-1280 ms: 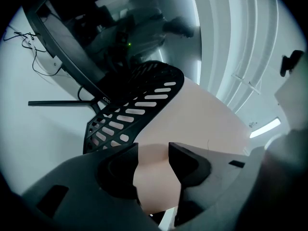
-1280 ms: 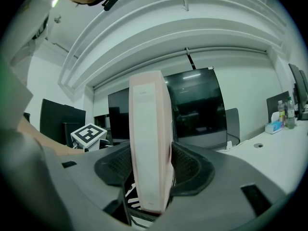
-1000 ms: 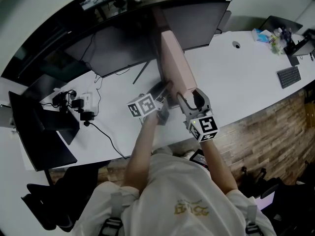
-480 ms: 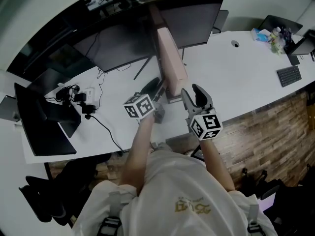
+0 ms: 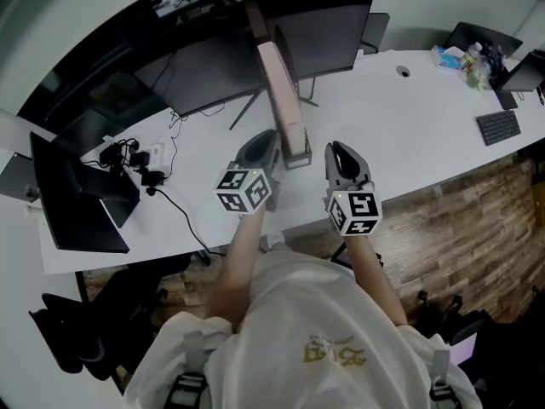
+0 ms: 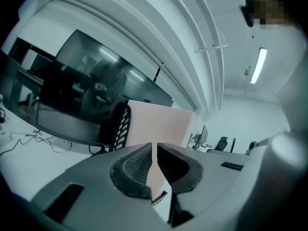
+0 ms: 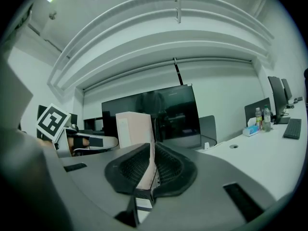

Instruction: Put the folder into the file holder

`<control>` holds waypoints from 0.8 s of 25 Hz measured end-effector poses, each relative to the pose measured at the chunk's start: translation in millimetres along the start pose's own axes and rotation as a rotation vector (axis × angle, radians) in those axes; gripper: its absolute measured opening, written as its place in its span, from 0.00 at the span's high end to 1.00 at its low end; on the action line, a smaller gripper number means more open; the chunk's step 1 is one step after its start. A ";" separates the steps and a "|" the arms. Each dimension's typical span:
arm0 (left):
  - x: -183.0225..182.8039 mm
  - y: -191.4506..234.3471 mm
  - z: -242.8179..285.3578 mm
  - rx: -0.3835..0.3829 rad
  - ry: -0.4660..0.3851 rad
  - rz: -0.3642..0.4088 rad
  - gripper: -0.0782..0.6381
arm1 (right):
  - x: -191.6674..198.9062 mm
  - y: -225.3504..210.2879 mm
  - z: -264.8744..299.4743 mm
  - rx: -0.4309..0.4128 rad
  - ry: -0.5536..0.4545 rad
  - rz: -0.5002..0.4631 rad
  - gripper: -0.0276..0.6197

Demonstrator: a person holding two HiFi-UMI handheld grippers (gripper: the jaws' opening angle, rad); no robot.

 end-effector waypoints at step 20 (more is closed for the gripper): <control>6.6 -10.2 -10.1 -0.055 -0.005 0.043 0.87 | 1.0 -2.6 -11.5 -0.021 0.024 -0.018 0.94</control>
Point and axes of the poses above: the fingertips, and each gripper's own axes: z forward along the fingers, y to its left, x out of its underside, the point moved 8 cm from there along -z, backward along the fingers, and after that the axes turned 8 degrees about -z, right-handed, at the moved point
